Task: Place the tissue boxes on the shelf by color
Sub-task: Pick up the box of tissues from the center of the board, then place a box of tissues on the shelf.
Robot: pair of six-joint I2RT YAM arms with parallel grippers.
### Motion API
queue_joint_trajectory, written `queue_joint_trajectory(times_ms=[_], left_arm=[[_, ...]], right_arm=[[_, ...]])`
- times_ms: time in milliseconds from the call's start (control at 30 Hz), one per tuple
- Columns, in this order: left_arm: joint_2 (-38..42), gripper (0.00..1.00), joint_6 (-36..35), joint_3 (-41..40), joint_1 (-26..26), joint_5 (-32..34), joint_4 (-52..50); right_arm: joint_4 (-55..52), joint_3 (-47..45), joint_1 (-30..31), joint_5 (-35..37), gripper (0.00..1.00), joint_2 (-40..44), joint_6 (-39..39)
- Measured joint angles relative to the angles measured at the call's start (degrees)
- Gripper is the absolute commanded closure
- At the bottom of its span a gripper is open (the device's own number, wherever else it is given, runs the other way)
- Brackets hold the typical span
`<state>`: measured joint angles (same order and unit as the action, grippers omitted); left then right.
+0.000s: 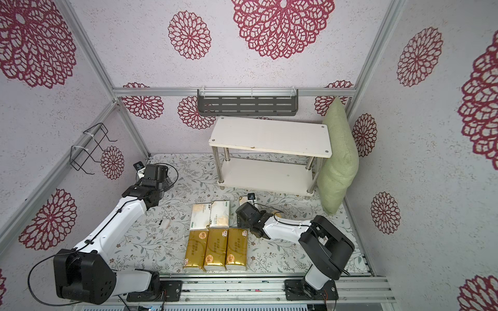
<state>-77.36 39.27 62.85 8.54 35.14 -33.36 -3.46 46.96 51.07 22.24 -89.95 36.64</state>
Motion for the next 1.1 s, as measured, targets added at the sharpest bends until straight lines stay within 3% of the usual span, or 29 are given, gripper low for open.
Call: queue_joint_trajectory(times_ms=[400,733,1100], left_arm=[[-1.1,0.03,0.0,1.4,0.0,-0.1,0.0],[-1.1,0.03,0.0,1.7,0.0,-0.1,-0.1],[-1.1,0.03,-0.1,1.7,0.0,-0.2,0.0]], right_arm=[[-6.6,3.4,-3.2,-4.9,0.13,7.1,-1.8],[-10.9,3.8,-15.4,-5.9,0.13,12.5,-8.1],[-8.5,3.8,-28.0,-6.1,0.13,9.6,-15.0]])
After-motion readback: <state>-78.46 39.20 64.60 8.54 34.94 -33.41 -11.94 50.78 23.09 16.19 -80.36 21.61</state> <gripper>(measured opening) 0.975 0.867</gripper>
